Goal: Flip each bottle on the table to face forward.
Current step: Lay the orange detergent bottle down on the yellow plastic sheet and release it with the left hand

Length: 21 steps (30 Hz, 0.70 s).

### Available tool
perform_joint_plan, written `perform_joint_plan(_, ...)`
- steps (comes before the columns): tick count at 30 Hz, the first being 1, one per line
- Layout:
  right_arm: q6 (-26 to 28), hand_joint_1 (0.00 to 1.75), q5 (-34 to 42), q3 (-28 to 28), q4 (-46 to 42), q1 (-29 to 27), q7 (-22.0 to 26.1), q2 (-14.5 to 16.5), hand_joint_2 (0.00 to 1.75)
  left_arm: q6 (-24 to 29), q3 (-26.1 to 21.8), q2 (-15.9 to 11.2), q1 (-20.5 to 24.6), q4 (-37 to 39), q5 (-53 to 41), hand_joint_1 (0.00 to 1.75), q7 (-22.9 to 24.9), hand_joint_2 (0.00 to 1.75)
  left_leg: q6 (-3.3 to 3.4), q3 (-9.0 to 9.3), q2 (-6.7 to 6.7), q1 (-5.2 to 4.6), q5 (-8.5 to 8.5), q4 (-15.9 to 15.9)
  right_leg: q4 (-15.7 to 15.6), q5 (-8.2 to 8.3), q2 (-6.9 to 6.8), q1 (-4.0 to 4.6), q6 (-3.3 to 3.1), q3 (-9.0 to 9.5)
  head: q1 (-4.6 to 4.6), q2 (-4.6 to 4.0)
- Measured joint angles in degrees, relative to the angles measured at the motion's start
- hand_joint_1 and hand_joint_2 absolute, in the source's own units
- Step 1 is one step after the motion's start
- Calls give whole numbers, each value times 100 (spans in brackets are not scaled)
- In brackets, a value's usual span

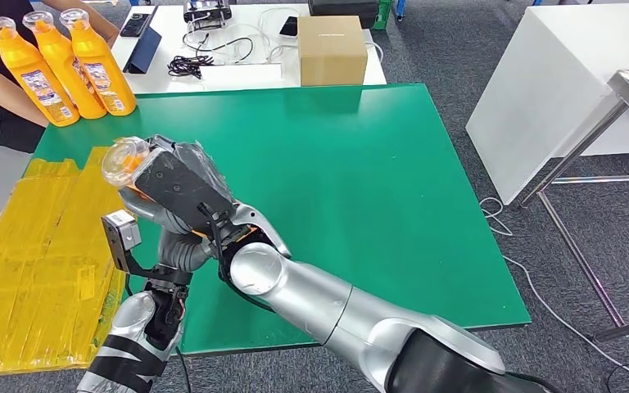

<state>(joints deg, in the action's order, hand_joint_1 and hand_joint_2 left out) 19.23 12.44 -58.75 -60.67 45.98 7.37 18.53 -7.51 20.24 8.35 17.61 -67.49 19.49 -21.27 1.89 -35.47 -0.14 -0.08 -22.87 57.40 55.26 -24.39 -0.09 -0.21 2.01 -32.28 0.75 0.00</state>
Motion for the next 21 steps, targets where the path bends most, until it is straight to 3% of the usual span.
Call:
perform_joint_plan(9,2,175,2,-64,12,0,-41,-8,175,-57,30,-45,39,86,-18,175,10,175,0,0,0,1,0,0,0,0,0,2,0,0,-1,0)
perform_joint_plan(14,0,161,-7,-92,36,0,-48,-19,175,-63,31,-49,35,112,-17,175,24,175,0,0,0,1,0,0,0,0,0,1,0,1,-1,0)
perform_joint_plan(17,1,45,-13,-95,59,0,-48,-19,175,-71,31,-49,26,120,-17,175,35,175,0,0,0,1,0,0,0,0,0,1,0,0,-1,0)
perform_joint_plan(18,1,5,-10,-98,63,0,-48,-19,131,-74,31,-49,25,121,-17,175,39,175,0,0,0,1,0,0,0,0,0,2,0,0,-1,0)
perform_joint_plan(21,0,0,12,-121,56,-1,-40,-9,0,-90,45,-49,23,134,-20,175,59,175,0,-1,0,1,0,0,0,0,0,2,0,0,-2,0)
